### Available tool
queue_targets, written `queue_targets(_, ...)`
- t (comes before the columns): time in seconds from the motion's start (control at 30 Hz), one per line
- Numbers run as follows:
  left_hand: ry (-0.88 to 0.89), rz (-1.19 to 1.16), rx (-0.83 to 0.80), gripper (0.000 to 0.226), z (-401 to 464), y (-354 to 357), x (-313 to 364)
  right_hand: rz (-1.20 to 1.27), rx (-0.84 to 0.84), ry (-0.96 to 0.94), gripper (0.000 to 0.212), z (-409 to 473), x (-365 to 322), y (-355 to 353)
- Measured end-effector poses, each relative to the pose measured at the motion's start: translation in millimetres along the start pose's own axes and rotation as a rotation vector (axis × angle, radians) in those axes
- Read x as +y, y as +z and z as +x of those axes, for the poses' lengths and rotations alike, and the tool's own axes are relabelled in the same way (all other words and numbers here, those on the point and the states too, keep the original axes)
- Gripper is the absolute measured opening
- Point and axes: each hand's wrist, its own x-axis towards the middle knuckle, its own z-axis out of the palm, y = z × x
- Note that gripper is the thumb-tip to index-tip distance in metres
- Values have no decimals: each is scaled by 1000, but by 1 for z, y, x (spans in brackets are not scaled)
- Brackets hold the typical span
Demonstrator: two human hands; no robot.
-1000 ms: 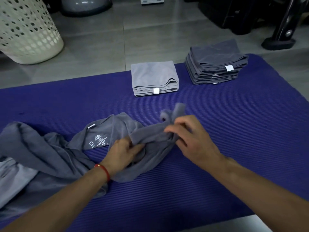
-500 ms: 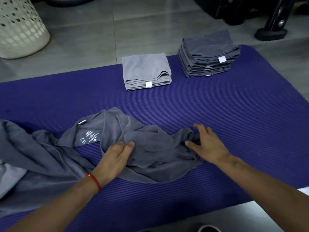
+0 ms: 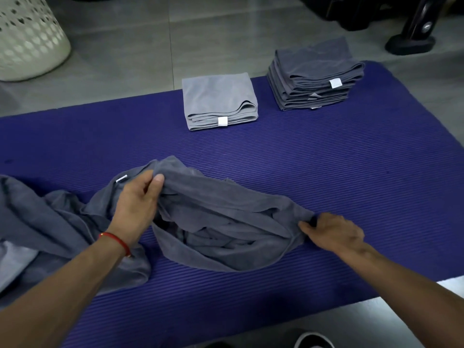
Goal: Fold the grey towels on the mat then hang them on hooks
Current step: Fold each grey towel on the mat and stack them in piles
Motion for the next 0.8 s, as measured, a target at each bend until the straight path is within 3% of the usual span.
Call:
queue_targets(0.17,61,187,60,23,0,-2,6,401,22,-98,18,-4,0,7)
queue_targets(0.33,121,160,185,17,20,-22,25,1052,197,-68,21,-4,-1,-40)
queue_targets(0.47,167,-253,233,22,49,-46,59,1521,307,-160,18,-10,0,-117)
queue_targets(0.53,188,-339,251,19,65,-56,85,1558,437,-259,16,-20,1,-163)
queue_targets(0.63,360,-326,289,19,85,-72,136,1184,847,-369,14,-51,3,-227)
queue_targets(0.7,456,-270,321,18,98,-81,166,1085,1064,-399,13,-69,8,-251)
queue_targets(0.8,443,-118,244,17,121,-79,187,1054,1120,-329,18,-62,22,-242)
